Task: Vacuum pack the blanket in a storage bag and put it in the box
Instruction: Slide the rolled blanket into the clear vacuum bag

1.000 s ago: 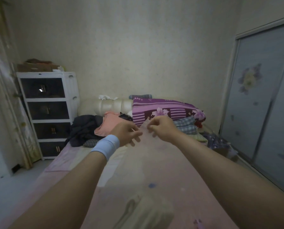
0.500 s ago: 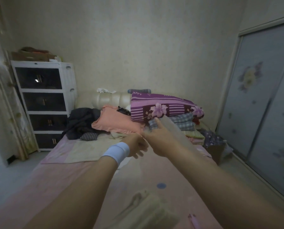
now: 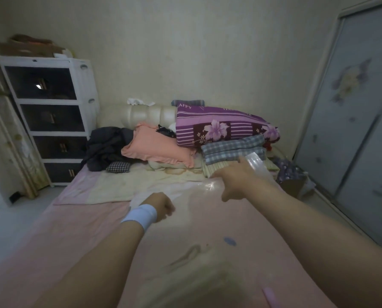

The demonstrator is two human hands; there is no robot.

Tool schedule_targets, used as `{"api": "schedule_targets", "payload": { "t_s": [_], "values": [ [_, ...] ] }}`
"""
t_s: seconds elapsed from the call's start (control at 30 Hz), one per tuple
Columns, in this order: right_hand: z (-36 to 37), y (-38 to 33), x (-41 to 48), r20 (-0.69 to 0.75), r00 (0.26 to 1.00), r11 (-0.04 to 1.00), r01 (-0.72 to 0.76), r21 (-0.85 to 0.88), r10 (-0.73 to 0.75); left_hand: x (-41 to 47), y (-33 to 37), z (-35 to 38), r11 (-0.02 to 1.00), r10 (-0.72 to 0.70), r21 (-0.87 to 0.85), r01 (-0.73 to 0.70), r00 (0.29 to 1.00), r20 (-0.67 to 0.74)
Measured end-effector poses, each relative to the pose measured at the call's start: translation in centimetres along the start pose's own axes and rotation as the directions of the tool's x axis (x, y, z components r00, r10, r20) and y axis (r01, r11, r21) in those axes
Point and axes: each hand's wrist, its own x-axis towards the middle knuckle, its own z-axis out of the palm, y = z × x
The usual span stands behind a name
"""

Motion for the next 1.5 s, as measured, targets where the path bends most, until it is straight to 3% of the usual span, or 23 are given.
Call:
{"api": "schedule_targets", "payload": {
  "t_s": [0.17, 0.3, 0.37, 0.5, 0.57, 0.63, 0.73, 0.8, 0.87, 0.9, 0.93, 0.97, 1.0, 1.03, 1.1, 1.13, 1.23, 1.3, 1.5],
  "values": [
    [2.4, 2.3, 3.1, -0.269, 0.959, 0.987, -0.123, -0.108, 0.090, 4.7, 2.4, -2.1, 0.997, 0.058, 0.070, -0.044, 0.975, -0.215],
    [3.5, 2.6, 3.6, -0.469, 0.882, 0.982, -0.130, -0.135, 0.052, 4.6, 3.0, -4.2, 0.993, 0.106, 0.090, -0.074, 0.893, -0.437],
    [4.4, 3.1, 3.2, -0.548, 0.836, 0.983, -0.115, -0.140, 0.020, 3.5, 3.1, -4.4, 0.993, 0.108, -0.004, -0.119, 0.911, -0.397],
    [8.4, 3.5, 0.8, -0.574, 0.816, 0.996, 0.087, 0.000, -0.071, 2.1, 2.2, -1.4, 0.999, 0.036, 0.018, -0.035, 0.999, -0.025],
    [10.4, 3.3, -0.8, -0.413, 0.909, 0.988, 0.104, 0.117, -0.047, 1.8, 1.2, 1.6, 0.999, 0.024, 0.038, -0.027, 0.995, 0.094],
    [11.9, 2.7, -2.2, -0.112, 0.992, 0.975, 0.071, 0.211, -0.048, 1.4, 0.6, 5.1, 1.000, -0.001, -0.007, 0.002, 0.985, 0.173],
    [14.1, 2.0, -4.0, 0.241, 0.969, 0.969, -0.003, 0.246, -0.058, 0.5, 0.7, 10.3, 0.980, -0.030, -0.174, 0.093, 0.941, 0.337],
    [15.6, 1.6, -5.0, 0.516, 0.852, 0.965, -0.053, 0.258, -0.091, -0.3, 1.1, 12.9, 0.960, -0.035, -0.222, 0.170, 0.860, 0.508],
    [17.4, 0.8, -6.1, 0.807, 0.562, 0.942, -0.136, 0.307, -0.181, -1.0, 1.4, 15.4, 0.949, -0.047, -0.188, 0.255, 0.700, 0.712],
    [18.2, 0.1, -6.6, 0.894, 0.390, 0.925, -0.209, 0.318, -0.220, -1.3, 1.5, 16.6, 0.949, -0.058, -0.143, 0.280, 0.603, 0.796],
    [19.3, -0.6, -7.0, 0.925, 0.282, 0.897, -0.290, 0.334, -0.253, -1.4, 1.5, 17.7, 0.957, -0.066, -0.090, 0.275, 0.512, 0.856],
    [20.5, -1.1, -7.0, 0.922, 0.271, 0.867, -0.345, 0.360, -0.275, -1.5, 1.5, 18.6, 0.970, -0.074, -0.040, 0.242, 0.444, 0.893],
    [21.9, -1.6, -6.9, 0.895, 0.352, 0.837, -0.371, 0.402, -0.273, -1.3, 1.4, 19.5, 0.978, -0.084, -0.005, 0.211, 0.410, 0.908],
    [23.3, -1.8, -6.5, 0.836, 0.489, 0.804, -0.377, 0.459, -0.248, -1.1, 1.3, 20.2, 0.980, -0.091, 0.007, 0.198, 0.419, 0.904],
    [25.7, -2.5, -5.8, 0.677, 0.717, 0.771, -0.333, 0.543, -0.167, -0.5, 0.6, 21.4, 0.971, -0.101, -0.031, 0.239, 0.519, 0.849],
    [26.6, -2.9, -5.7, 0.621, 0.771, 0.783, -0.298, 0.546, -0.140, -0.2, 0.1, 22.0, 0.964, -0.108, -0.062, 0.260, 0.592, 0.799],
    [30.0, -4.3, -5.3, 0.566, 0.814, 0.807, -0.245, 0.538, -0.131, 1.4, -1.9, 24.2, 0.979, -0.142, -0.041, 0.197, 0.820, 0.554],
    [33.2, -5.8, -4.6, 0.578, 0.804, 0.821, -0.233, 0.521, -0.138, 2.4, -3.5, 26.5, 0.991, -0.133, 0.053, 0.122, 0.906, 0.403],
    [41.7, -11.0, -2.8, 0.487, 0.864, 0.816, -0.187, 0.548, -0.130, 5.1, -9.7, 35.7, 0.972, -0.170, 0.207, 0.113, 0.944, 0.283]
  ]
}}
